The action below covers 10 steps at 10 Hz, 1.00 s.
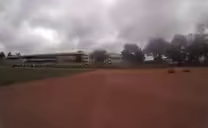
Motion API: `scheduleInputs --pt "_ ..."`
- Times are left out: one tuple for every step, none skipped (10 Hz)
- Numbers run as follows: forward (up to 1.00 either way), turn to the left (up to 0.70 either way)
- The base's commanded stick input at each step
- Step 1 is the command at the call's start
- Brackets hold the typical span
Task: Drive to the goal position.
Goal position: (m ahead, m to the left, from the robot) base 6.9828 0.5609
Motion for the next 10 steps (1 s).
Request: scheduleInputs --pt "0.7 0.0" --pt "0.7 0.0" --pt "0.7 0.0" --pt "0.7 0.0" --pt "0.7 0.0" --pt "0.7 0.0" --pt "0.7 0.0" --pt "0.7 0.0" --pt "0.7 0.0" --pt "0.7 0.0"
